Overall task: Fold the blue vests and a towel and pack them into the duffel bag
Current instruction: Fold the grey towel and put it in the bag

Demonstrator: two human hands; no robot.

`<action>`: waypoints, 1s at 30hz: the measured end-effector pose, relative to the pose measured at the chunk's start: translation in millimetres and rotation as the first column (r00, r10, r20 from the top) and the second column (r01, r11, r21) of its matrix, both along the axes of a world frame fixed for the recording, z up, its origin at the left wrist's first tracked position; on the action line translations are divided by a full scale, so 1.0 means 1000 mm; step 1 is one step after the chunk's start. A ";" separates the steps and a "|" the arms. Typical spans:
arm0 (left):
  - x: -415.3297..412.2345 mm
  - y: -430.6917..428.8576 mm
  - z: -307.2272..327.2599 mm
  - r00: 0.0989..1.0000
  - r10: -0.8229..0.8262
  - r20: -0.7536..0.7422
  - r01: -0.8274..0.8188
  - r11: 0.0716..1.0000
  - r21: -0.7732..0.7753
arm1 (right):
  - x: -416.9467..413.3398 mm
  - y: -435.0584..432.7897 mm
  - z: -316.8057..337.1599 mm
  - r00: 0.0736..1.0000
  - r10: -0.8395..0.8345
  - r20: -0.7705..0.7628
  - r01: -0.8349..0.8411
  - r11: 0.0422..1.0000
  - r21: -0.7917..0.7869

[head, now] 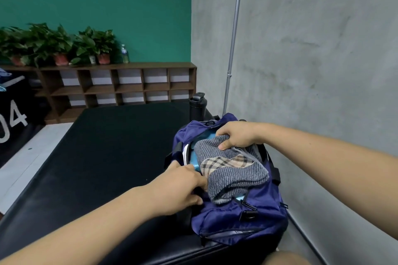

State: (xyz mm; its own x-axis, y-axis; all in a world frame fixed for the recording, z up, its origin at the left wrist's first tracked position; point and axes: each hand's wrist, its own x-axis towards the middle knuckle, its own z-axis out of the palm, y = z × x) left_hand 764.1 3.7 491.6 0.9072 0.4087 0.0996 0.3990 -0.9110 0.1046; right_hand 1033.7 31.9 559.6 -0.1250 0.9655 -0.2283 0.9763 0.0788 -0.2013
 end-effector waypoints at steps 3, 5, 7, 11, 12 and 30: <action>-0.009 0.006 0.005 0.996 -0.048 0.074 0.050 0.998 -0.035 | -0.001 0.000 0.002 0.998 -0.005 0.068 0.002 0.999 0.042; -0.015 0.006 0.014 0.991 -0.076 0.108 0.082 0.995 -0.052 | -0.002 -0.001 0.002 0.993 -0.006 0.119 -0.002 0.997 0.071; -0.019 0.004 0.024 0.987 -0.082 0.135 0.090 0.995 -0.051 | -0.002 0.000 -0.001 0.990 -0.014 0.143 0.002 0.997 0.082; -0.018 0.003 0.031 0.991 -0.048 0.128 0.051 0.999 -0.017 | -0.011 -0.003 -0.007 0.977 0.010 0.215 -0.058 0.974 0.218; -0.015 0.002 0.030 0.992 -0.038 0.117 0.038 0.999 -0.003 | -0.014 -0.006 -0.006 0.975 0.015 0.223 -0.071 0.967 0.245; 0.035 -0.015 0.047 0.991 -0.134 -0.018 0.131 0.983 -0.126 | 0.039 -0.091 -0.008 0.871 -0.488 0.057 0.457 0.847 0.269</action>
State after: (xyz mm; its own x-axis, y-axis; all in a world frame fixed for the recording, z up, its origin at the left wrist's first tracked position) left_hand 799.5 -11.2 538.4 0.9558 0.2925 0.0308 0.2798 -0.9365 0.2112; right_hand 1072.9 -58.7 551.2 0.3738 0.9269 0.0336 0.9226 -0.3678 -0.1165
